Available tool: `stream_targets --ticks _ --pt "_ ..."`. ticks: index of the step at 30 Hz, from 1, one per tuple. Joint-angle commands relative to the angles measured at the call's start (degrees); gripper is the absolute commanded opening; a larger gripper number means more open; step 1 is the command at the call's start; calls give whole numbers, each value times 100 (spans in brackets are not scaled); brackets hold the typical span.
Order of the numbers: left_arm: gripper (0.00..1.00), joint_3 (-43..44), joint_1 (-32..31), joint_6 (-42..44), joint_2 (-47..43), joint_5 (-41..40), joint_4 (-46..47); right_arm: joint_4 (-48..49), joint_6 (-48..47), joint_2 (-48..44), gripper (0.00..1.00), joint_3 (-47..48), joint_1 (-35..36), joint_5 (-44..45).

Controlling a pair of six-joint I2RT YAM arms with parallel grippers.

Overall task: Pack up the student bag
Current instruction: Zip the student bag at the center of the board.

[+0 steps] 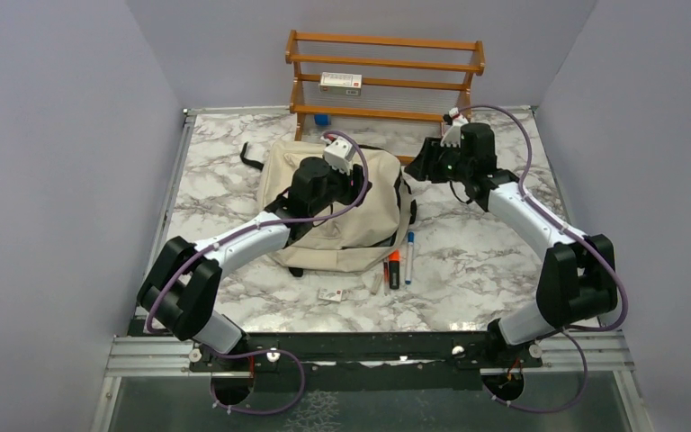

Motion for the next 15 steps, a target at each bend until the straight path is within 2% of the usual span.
stream_targets --ticks 1,3,7,15 --pt "57 75 31 -114 -6 -99 128 -247 -850 -221 57 -149 -58 -44" --pt "59 39 55 -162 -18 -73 128 -223 -1166 -250 61 -199 -80 -314" --pt "59 27 92 -188 -36 7 119 -643 -1797 49 62 84 -150 -816" --pt "60 53 102 -68 -91 61 16 -1305 -2773 737 54 609 -356 -1691"
